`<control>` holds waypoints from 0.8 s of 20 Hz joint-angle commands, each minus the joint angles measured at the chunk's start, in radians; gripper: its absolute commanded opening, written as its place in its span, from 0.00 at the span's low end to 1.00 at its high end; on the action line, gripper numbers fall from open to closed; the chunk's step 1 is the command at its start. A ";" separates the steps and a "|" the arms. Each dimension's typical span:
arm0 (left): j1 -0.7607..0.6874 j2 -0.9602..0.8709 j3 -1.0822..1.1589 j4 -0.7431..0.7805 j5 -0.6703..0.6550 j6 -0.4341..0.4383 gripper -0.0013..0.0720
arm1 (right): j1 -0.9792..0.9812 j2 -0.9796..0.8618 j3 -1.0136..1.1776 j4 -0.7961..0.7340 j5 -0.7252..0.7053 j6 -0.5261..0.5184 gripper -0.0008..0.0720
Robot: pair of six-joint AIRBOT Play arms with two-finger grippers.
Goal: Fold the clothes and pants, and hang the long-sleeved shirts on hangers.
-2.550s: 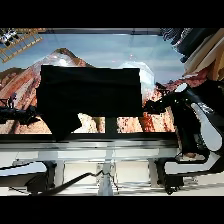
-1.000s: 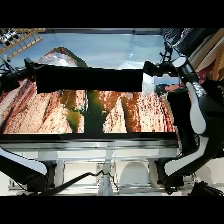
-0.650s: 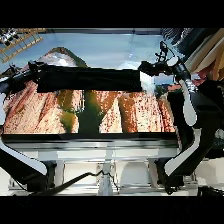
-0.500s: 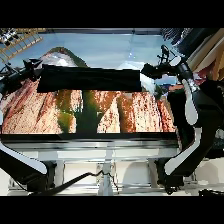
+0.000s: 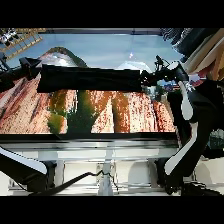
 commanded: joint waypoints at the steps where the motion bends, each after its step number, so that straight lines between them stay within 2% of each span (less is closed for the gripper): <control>1: -0.030 0.003 0.001 0.174 -0.025 0.007 0.66 | 0.023 -0.083 0.056 0.150 0.033 -0.074 0.55; 2: -0.050 0.003 0.001 0.223 -0.023 0.007 0.55 | 0.030 -0.090 0.084 0.155 0.070 -0.111 0.15; 3: -0.070 0.003 0.001 0.266 -0.021 0.006 0.46 | 0.033 -0.082 0.113 0.117 0.106 -0.107 0.04; 4: -0.089 0.004 0.001 0.293 -0.022 0.003 0.37 | 0.032 -0.057 0.142 0.037 0.145 -0.089 0.04; 6: -0.132 0.006 0.001 0.339 -0.022 0.002 0.10 | 0.028 0.053 0.185 -0.251 0.223 -0.028 0.04; 8: -0.185 0.006 0.001 0.375 -0.013 -0.013 0.02 | 0.010 0.183 0.193 -0.535 0.324 0.004 0.04; 10: -0.247 0.004 0.001 0.437 0.015 -0.074 0.02 | -0.030 0.290 0.193 -0.672 0.417 0.004 0.04; 13: -0.364 -0.002 0.001 0.481 0.011 -0.077 0.02 | -0.069 0.391 0.193 -0.657 0.427 0.015 0.04; 16: -0.460 -0.026 0.001 0.498 0.042 -0.088 0.02 | 0.023 0.434 0.194 -0.438 0.333 0.075 0.04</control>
